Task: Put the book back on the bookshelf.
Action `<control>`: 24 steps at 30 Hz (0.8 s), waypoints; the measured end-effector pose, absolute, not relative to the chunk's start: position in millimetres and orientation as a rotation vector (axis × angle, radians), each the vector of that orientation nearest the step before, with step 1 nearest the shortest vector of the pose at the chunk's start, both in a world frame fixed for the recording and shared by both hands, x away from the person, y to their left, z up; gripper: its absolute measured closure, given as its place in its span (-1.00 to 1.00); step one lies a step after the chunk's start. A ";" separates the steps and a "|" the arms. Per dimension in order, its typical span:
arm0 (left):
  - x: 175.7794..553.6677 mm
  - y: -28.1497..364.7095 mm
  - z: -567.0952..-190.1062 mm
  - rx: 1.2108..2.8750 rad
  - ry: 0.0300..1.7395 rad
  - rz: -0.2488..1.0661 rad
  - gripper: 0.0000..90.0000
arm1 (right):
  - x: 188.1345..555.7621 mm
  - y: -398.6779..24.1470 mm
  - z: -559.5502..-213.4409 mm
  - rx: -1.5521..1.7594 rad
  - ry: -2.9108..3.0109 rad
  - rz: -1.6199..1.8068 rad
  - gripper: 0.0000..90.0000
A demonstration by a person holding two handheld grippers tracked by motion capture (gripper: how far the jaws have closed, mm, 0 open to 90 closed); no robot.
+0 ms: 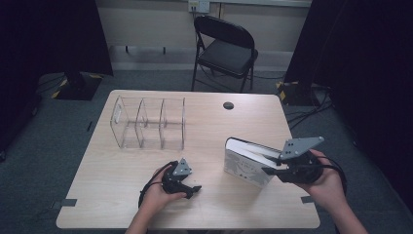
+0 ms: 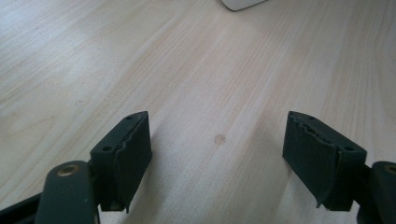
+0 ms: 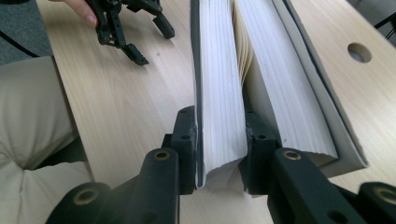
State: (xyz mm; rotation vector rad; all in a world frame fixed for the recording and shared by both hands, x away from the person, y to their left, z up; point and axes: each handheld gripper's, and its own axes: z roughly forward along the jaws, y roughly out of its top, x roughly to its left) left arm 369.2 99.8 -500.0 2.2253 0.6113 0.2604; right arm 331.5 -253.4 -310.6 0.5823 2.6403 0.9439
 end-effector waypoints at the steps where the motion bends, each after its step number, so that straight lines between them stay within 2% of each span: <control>1: 369.2 99.8 -500.0 2.225 0.611 0.260 -0.50 | 331.5 -253.4 -310.6 0.582 2.640 0.944 0.58; 12: 369.3 99.7 -500.5 2.222 0.606 0.255 -0.51 | 343.9 -250.3 -303.9 0.675 2.690 0.858 0.57; 24: 369.2 99.4 -500.5 2.225 0.603 0.251 -0.53 | 338.5 -250.5 -304.7 0.526 2.723 0.842 0.59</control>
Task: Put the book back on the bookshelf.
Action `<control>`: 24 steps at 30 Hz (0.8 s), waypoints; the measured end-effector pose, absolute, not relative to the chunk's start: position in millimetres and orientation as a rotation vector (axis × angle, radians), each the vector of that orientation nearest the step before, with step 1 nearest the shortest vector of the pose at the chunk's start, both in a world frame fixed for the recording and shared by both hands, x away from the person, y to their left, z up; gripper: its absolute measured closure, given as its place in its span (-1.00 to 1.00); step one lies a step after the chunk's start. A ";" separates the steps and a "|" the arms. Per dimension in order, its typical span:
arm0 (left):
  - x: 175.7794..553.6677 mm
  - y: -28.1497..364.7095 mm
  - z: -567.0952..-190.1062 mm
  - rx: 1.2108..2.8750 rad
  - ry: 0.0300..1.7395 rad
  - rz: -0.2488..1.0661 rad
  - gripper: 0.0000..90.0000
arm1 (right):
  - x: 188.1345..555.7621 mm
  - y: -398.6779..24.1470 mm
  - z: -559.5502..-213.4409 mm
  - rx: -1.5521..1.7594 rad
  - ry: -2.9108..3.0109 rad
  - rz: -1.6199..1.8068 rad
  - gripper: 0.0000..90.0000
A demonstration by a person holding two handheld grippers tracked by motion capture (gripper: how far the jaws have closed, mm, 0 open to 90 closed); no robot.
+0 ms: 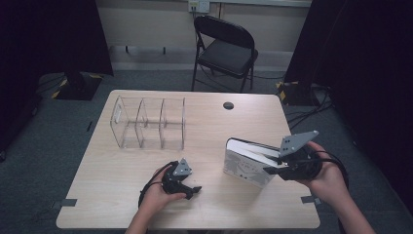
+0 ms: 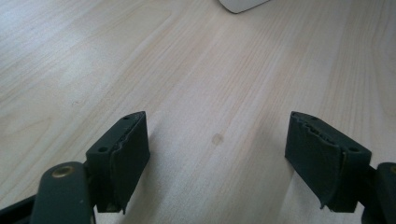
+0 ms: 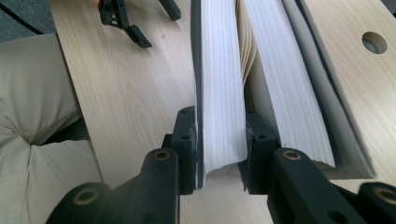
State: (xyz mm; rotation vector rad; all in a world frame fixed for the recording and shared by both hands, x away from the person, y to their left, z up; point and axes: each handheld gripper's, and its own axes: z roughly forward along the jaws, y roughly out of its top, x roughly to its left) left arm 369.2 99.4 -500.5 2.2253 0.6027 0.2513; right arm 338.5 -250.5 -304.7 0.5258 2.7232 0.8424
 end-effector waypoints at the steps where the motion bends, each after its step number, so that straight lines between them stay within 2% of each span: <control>1: 369.1 99.2 -500.6 2.221 0.606 0.250 -0.53 | 337.6 -250.0 -305.0 0.519 2.722 0.842 0.59; 14: 367.8 97.3 -500.2 2.232 0.607 0.245 -0.57 | 325.1 -249.1 -302.0 0.457 2.786 0.868 0.59; 24: 368.8 96.0 -499.4 2.246 0.601 0.254 -0.58 | 341.6 -254.3 -300.1 0.545 2.821 0.857 0.57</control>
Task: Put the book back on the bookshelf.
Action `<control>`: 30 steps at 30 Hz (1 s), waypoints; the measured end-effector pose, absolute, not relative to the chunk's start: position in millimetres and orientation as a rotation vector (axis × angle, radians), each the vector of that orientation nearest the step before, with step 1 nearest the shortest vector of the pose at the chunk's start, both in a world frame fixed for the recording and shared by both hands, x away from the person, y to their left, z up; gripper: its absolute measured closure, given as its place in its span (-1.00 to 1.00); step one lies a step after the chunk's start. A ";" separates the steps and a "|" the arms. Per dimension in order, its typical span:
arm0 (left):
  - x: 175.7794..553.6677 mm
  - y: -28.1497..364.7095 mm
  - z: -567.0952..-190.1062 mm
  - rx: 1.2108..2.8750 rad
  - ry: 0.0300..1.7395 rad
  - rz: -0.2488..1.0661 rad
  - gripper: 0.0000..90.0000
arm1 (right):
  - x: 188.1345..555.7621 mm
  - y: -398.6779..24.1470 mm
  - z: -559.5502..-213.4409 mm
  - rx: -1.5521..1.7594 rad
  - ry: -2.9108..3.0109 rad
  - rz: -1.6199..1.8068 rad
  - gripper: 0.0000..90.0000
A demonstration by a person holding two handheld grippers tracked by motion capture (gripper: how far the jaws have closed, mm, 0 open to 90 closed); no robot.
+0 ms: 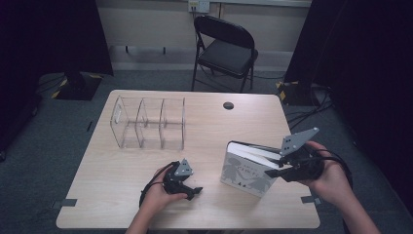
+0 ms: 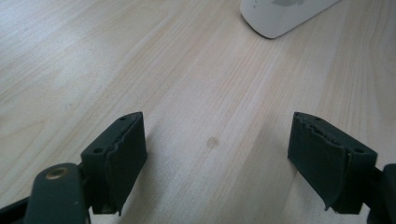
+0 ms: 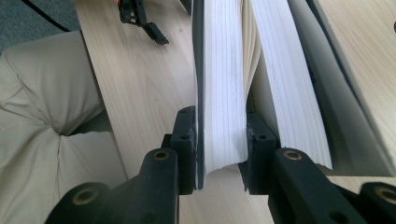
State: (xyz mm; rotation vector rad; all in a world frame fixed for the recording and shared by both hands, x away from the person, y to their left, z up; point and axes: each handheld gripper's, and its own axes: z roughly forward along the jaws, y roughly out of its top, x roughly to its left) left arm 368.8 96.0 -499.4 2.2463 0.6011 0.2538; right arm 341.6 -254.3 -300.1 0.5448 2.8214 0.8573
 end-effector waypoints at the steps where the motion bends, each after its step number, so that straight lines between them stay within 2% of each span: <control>1: 368.6 95.4 -499.5 2.241 0.609 0.251 -0.57 | 342.5 -255.1 -300.8 0.548 2.820 0.865 0.57; 16: 374.1 85.3 -490.5 2.305 0.581 0.227 -0.52 | 343.3 -260.8 -307.3 0.569 2.781 0.889 0.51; 23: 378.9 77.6 -481.6 2.321 0.542 0.195 -0.51 | 343.6 -261.7 -310.1 0.598 2.762 0.899 0.42; 30: 382.9 70.7 -471.5 2.332 0.515 0.168 -0.50 | 340.6 -264.7 -313.3 0.611 2.721 0.903 0.23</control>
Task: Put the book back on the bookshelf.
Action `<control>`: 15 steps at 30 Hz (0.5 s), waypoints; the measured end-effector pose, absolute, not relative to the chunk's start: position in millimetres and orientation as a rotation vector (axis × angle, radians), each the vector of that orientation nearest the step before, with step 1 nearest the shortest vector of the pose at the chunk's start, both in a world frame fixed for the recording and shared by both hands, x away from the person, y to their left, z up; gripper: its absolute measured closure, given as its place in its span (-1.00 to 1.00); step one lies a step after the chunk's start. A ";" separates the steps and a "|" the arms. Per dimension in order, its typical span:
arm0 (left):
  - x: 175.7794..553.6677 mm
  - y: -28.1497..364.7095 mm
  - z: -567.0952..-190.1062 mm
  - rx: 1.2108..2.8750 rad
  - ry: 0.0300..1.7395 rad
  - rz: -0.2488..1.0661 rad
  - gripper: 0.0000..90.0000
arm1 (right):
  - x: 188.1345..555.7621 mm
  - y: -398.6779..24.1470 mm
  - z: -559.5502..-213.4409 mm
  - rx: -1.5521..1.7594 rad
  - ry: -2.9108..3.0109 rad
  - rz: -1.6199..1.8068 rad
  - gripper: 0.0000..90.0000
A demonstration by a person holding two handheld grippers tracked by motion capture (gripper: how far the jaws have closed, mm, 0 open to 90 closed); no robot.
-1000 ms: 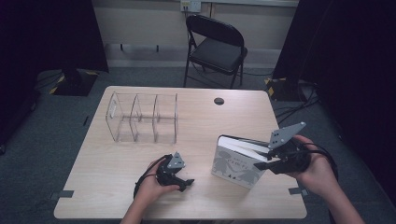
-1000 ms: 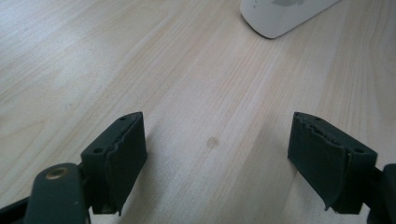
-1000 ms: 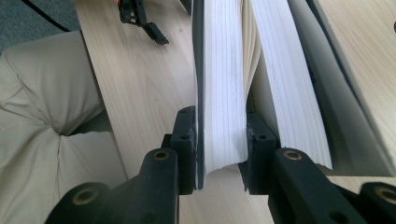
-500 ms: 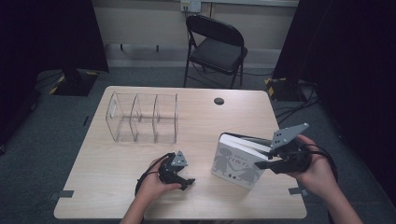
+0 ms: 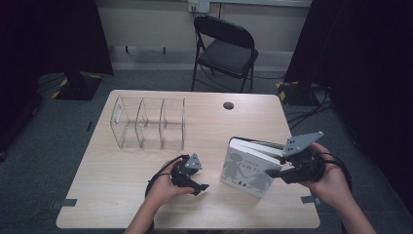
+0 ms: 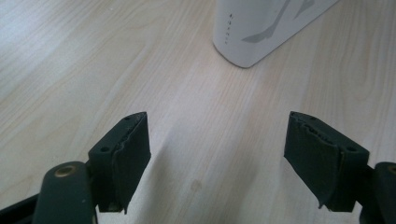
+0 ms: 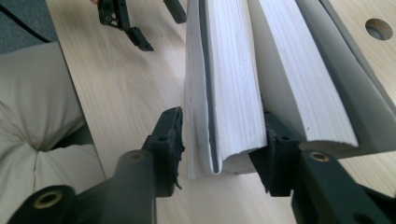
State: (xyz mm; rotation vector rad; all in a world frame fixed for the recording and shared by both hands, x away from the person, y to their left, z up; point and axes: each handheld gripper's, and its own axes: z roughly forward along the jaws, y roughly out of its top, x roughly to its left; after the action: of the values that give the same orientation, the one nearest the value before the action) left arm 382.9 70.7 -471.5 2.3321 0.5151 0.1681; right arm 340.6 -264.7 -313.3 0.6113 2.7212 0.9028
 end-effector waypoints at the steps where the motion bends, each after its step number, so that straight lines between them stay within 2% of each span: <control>1: 383.1 69.4 -470.0 2.331 0.517 0.169 -0.50 | 340.2 -266.0 -314.4 0.614 2.724 0.918 0.22; 10: 387.6 54.1 -454.2 2.366 0.479 0.126 -0.48 | 337.6 -275.0 -322.3 0.659 2.704 0.918 0.08; 15: 389.9 48.3 -445.8 2.382 0.451 0.122 -0.46 | 336.6 -282.6 -331.4 0.702 2.677 0.928 -0.09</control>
State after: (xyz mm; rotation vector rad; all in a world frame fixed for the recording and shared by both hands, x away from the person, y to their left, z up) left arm 389.9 48.3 -445.8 2.3821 0.4514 0.1217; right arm 336.6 -282.6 -331.4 0.7024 2.6769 0.9275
